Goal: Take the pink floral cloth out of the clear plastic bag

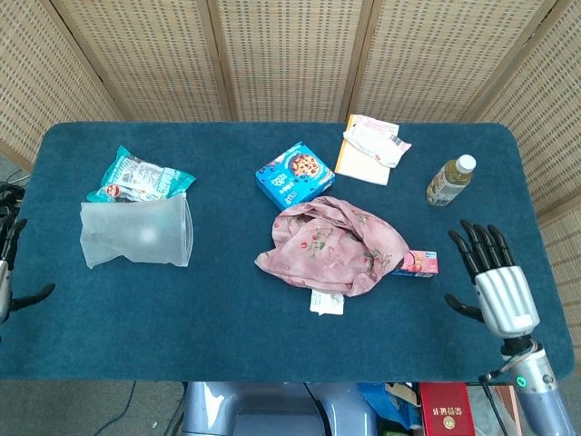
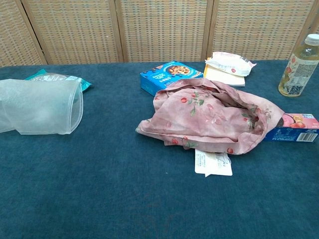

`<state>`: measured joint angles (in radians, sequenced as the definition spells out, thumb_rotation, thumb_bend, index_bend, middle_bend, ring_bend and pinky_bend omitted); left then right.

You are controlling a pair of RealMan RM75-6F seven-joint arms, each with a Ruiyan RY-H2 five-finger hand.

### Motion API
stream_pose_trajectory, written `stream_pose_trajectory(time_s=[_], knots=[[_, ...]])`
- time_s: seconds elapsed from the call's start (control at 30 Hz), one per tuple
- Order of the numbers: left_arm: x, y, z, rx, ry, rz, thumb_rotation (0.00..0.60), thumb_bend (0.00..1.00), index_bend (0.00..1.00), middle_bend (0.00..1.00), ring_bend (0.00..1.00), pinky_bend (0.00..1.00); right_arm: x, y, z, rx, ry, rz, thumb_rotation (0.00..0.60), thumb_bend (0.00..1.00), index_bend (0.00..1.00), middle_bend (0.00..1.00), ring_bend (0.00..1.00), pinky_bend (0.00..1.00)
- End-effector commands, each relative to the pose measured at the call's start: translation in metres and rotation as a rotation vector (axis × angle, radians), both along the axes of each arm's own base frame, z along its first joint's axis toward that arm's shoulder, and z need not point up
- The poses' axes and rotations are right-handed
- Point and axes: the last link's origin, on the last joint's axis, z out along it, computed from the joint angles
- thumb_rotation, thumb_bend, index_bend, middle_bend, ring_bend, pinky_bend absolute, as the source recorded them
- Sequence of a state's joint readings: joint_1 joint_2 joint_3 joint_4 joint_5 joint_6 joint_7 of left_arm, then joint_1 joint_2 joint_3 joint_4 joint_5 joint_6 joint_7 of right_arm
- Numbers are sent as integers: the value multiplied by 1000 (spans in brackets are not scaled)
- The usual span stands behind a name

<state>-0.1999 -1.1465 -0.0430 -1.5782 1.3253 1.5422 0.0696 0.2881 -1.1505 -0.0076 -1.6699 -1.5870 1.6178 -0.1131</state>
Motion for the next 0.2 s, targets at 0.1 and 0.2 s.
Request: stream_pose_trajectory(time_s=[0.1,0.2], knots=[[7,-31,-17,-39,53,-24,600,72,0,0,0,0,1,29,-9,1,34,0,600,0,0,0,0,0],[9,-34,-22,-52,50,-27,600,73,0,0,0,0,2,34,-8,-4,30,-5,600,0,0,0,0,0]])
